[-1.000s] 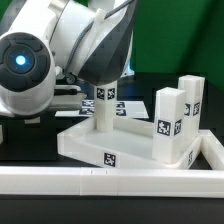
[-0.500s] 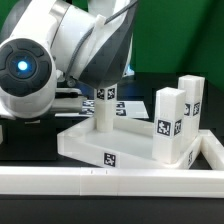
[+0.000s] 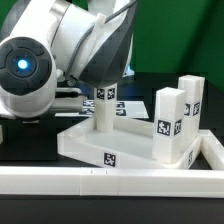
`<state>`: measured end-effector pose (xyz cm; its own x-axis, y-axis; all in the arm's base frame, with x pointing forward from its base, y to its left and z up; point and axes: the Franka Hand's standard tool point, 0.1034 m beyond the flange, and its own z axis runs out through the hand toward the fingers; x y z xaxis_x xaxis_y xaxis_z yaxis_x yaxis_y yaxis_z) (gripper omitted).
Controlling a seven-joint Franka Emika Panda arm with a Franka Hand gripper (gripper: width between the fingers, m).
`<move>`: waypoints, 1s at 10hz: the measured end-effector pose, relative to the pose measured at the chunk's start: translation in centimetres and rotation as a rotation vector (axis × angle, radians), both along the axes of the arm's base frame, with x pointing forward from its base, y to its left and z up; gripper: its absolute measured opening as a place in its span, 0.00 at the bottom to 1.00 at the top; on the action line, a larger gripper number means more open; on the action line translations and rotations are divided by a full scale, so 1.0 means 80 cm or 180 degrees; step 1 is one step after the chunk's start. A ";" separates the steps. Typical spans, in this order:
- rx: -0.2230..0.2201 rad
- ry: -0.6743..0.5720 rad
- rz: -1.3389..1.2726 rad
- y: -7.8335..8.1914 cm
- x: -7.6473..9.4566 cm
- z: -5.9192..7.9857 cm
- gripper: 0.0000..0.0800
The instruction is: Assemble desk
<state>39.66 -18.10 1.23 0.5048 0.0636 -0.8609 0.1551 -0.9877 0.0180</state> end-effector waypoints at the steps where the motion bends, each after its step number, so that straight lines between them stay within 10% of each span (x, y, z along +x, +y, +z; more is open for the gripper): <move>1: 0.0007 -0.0021 -0.0003 0.001 0.003 0.004 0.36; 5: 0.0006 -0.0030 -0.0089 0.024 0.041 0.072 0.36; 10: 0.0068 -0.0438 -0.0153 0.034 0.070 0.086 0.36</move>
Offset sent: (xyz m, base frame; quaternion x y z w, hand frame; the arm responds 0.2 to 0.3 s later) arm 0.0387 0.0266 0.0862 0.0136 -0.0400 0.0550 0.9976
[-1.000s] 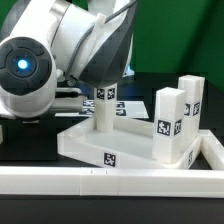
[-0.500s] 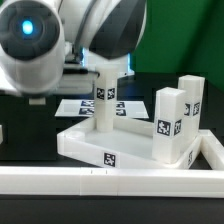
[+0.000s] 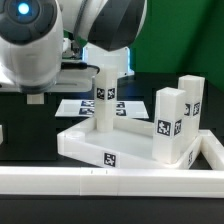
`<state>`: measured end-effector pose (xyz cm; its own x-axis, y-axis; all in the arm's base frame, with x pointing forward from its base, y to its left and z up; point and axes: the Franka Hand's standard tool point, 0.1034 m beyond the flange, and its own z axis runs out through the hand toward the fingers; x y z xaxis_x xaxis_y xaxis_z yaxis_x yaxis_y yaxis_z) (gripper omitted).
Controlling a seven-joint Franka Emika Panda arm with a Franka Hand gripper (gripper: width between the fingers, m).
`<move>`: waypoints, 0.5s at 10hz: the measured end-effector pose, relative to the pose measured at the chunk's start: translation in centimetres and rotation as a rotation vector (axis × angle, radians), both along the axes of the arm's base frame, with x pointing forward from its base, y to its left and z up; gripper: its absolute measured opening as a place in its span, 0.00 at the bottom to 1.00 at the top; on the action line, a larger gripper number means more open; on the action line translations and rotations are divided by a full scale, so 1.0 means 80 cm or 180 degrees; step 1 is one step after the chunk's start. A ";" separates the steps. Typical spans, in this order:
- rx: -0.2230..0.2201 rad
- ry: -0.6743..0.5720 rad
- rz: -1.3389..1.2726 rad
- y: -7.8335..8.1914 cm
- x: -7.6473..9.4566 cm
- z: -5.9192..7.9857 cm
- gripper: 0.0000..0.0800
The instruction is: Assemble desk
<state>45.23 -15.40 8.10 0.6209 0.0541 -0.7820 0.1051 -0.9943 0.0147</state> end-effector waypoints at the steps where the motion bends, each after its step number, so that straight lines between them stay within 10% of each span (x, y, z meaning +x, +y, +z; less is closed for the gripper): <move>1: -0.0004 -0.0174 -0.0042 0.006 0.016 0.023 0.36; 5: 0.0079 -0.1162 0.0114 -0.001 0.052 0.038 0.36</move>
Offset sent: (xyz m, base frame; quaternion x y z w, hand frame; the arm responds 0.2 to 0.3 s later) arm 0.0000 0.0000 0.0000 0.0000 0.1296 0.0000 0.9916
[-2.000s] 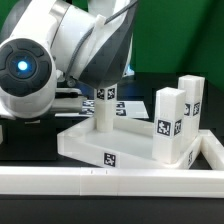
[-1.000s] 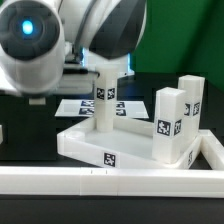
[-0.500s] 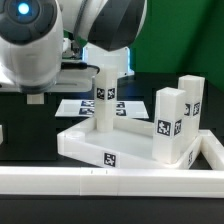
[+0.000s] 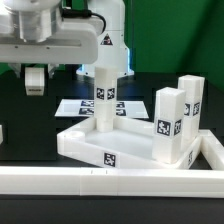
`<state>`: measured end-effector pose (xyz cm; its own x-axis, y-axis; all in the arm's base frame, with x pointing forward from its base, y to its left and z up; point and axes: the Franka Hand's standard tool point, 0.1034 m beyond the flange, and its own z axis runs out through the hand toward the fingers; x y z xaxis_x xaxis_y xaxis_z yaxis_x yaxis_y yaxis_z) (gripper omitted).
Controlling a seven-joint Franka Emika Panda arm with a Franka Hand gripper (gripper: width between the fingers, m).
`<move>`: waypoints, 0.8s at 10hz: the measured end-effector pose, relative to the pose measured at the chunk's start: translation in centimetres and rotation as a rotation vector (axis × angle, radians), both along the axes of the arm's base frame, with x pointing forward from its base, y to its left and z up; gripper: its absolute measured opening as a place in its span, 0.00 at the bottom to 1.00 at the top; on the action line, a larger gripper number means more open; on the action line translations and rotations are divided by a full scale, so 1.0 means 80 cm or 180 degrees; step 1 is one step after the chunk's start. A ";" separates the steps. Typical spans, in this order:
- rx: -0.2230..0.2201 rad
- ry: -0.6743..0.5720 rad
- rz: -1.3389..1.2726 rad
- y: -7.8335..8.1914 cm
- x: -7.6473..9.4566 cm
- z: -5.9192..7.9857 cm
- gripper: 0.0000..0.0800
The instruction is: Assemble desk
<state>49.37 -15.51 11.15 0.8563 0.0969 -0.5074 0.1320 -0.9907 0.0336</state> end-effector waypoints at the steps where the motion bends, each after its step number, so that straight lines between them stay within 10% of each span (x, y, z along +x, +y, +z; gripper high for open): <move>1: 0.0005 -0.0215 0.0016 -0.002 0.002 0.002 0.36; 6: 0.0222 -0.1098 -0.0267 0.034 0.051 0.051 0.36; 8: 0.0171 -0.1511 -0.0199 0.025 0.057 0.047 0.36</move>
Offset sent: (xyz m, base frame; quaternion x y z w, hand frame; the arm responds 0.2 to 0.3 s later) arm 0.0284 0.0391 0.0295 0.0560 0.1624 0.0520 0.9838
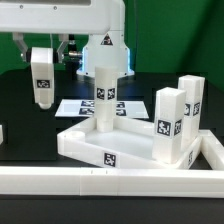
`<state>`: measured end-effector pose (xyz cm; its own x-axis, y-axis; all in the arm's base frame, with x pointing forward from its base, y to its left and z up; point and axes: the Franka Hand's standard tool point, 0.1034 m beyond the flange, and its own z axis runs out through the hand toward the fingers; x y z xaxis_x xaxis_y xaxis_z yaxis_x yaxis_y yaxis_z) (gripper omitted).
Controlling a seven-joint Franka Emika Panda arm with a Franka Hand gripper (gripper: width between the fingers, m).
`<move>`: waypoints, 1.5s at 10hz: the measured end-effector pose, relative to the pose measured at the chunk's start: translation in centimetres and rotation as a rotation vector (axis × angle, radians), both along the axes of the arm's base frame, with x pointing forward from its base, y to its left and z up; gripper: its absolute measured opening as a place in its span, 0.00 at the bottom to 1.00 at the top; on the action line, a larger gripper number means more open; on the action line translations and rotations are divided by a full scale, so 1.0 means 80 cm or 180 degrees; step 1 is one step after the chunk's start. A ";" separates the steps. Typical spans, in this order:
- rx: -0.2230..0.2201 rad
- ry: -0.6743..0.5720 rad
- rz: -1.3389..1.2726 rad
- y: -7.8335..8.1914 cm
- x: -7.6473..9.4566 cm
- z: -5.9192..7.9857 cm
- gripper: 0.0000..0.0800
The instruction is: Assemble desk
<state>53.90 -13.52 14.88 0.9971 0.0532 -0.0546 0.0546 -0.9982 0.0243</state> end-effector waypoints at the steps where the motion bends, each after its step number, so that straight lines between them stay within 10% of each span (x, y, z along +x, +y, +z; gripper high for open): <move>1: -0.0034 -0.0218 0.0006 -0.004 0.000 0.000 0.36; 6: -0.0165 -0.1250 -0.0130 0.015 0.026 0.016 0.36; 15: -0.0069 -0.1314 -0.0242 0.047 0.031 0.013 0.36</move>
Offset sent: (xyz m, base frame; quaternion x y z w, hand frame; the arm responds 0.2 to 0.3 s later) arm 0.0161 0.0409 0.0101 0.0739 0.1297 0.0539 0.9873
